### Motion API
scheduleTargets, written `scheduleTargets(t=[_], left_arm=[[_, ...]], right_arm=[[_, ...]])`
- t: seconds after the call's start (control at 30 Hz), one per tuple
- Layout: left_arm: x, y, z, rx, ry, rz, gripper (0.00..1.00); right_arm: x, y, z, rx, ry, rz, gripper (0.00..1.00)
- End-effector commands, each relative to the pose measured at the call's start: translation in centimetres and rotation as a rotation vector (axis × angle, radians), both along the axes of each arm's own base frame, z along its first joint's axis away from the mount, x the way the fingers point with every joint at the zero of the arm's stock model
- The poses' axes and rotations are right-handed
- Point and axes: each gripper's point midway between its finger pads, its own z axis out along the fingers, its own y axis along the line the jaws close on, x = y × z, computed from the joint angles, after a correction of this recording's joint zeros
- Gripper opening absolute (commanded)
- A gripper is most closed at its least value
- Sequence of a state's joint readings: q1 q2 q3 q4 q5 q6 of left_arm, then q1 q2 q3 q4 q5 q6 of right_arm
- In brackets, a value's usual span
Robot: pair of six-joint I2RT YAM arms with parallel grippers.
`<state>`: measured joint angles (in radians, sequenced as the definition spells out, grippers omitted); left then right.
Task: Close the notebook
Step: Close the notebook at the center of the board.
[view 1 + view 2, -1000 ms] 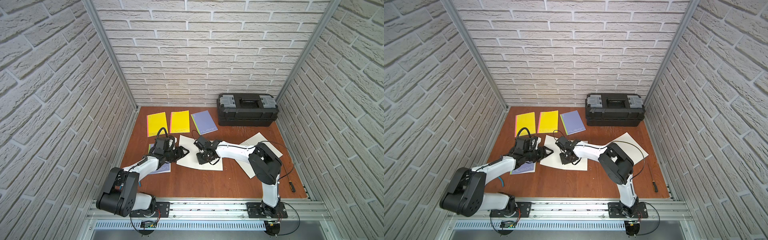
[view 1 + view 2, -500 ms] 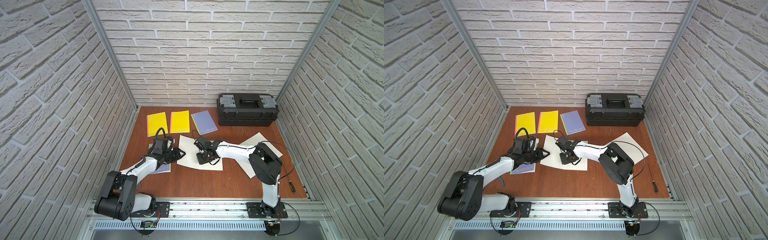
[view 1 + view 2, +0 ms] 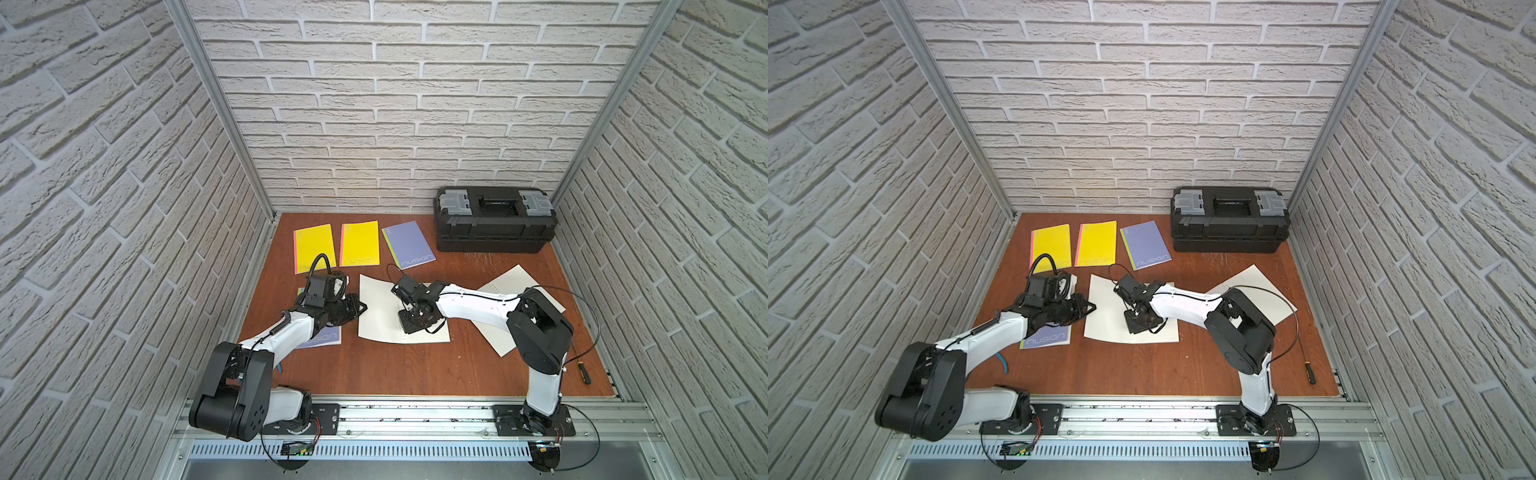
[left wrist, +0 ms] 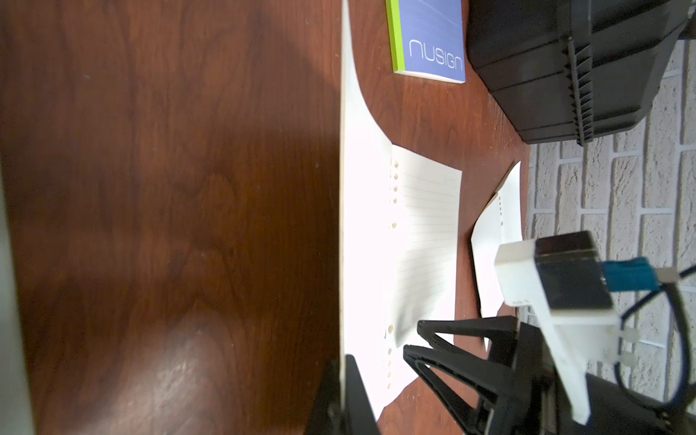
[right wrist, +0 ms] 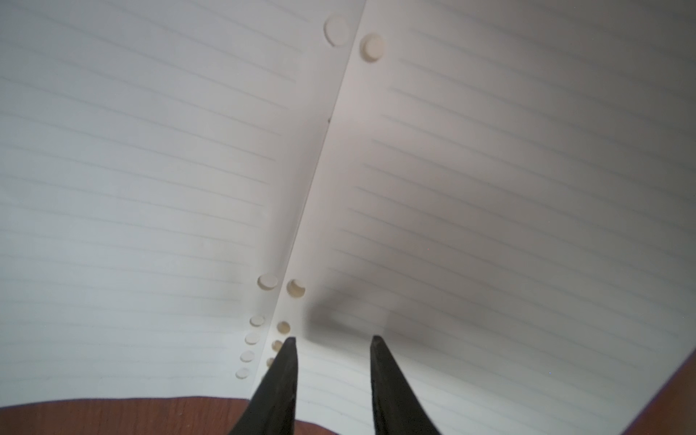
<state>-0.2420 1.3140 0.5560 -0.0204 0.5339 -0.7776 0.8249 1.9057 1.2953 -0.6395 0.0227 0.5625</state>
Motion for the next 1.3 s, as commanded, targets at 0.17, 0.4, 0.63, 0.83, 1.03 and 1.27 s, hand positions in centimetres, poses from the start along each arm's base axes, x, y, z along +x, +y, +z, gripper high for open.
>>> scheduleTargets(t=[0.17,0.4,0.63,0.83,1.03,1.27], left_arm=[[0.9,1.6,0.6,0.058,-0.028,0.055,0.0],[0.6,2.6,1.5,0.1,-0.043,0.081,0.0],[0.2,3.4,2.7,0.116,-0.06,0.098,0.0],[0.0,3.8,3.5,0.131,-0.065,0.096,0.0],[0.2,3.6,3.8,0.119,-0.066,0.09,0.03],[0.5,3.3,4.4,0.107,-0.079,0.08,0.1]], right_arm=[[0.4,-1.7,2.8,-0.016,-0.056,-0.005,0.34],[1.4,-4.2,2.5,-0.042,-0.046,-0.042,0.35],[2.4,-5.7,1.9,-0.056,-0.03,-0.071,0.36],[3.0,-5.8,1.1,-0.057,-0.012,-0.074,0.37],[3.3,-6.0,-0.1,-0.054,0.014,-0.086,0.38],[3.6,-5.9,-0.9,-0.036,0.029,-0.092,0.39]])
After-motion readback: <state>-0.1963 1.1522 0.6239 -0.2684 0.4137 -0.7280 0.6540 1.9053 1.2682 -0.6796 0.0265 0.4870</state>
